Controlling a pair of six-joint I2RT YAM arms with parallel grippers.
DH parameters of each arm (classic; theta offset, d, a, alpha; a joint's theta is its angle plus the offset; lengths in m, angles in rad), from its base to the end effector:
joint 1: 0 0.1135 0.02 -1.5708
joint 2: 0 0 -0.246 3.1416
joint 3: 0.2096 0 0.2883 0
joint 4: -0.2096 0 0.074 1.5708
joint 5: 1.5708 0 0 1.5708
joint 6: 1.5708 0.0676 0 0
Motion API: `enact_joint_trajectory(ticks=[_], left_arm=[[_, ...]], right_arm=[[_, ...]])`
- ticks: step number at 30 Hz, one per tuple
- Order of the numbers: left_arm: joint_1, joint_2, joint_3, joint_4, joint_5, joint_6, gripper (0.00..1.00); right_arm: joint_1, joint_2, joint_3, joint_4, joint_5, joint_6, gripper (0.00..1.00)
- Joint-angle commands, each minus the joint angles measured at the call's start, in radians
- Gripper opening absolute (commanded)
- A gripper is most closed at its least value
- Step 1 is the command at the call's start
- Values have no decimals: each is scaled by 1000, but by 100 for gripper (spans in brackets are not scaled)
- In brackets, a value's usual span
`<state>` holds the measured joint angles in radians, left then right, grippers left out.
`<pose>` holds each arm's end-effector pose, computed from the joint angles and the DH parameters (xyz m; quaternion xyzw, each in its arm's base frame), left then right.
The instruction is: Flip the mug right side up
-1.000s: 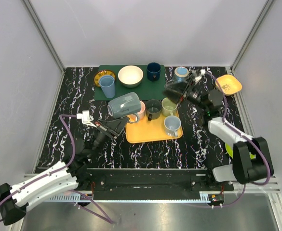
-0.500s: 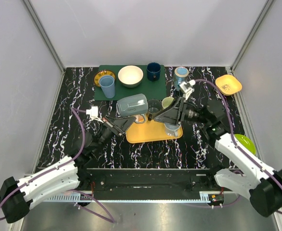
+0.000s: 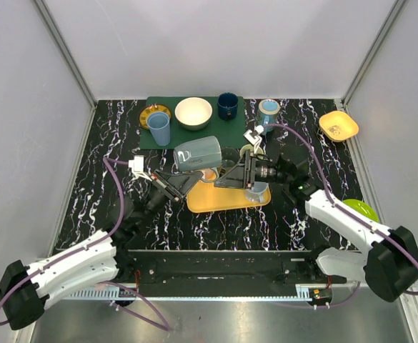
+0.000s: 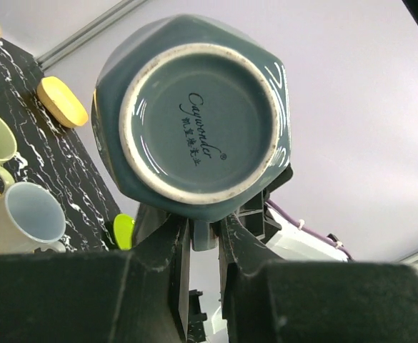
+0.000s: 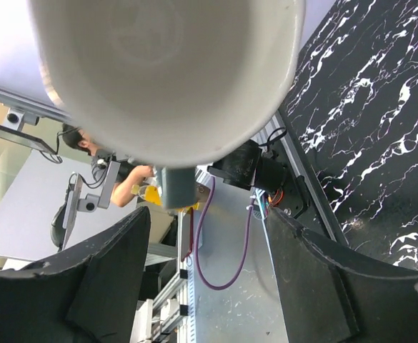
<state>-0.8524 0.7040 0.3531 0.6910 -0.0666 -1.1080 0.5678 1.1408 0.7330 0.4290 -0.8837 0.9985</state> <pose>0.1688 -0.1862 0.2793 -0.1005 0.5688 -0.6672 0.4704 0.2391 0.2145 0.2828 -0.1634 0.6831 0.6677 0.2467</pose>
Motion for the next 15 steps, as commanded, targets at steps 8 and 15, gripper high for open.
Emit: enact_joint_trajectory(ticks=[8, 15], left_arm=[[1, 43, 55, 255, 60, -56, 0], [-4, 55, 44, 274, 60, -62, 0]], right_arm=[[30, 99, 92, 231, 78, 52, 68], [33, 132, 126, 283, 134, 80, 55]])
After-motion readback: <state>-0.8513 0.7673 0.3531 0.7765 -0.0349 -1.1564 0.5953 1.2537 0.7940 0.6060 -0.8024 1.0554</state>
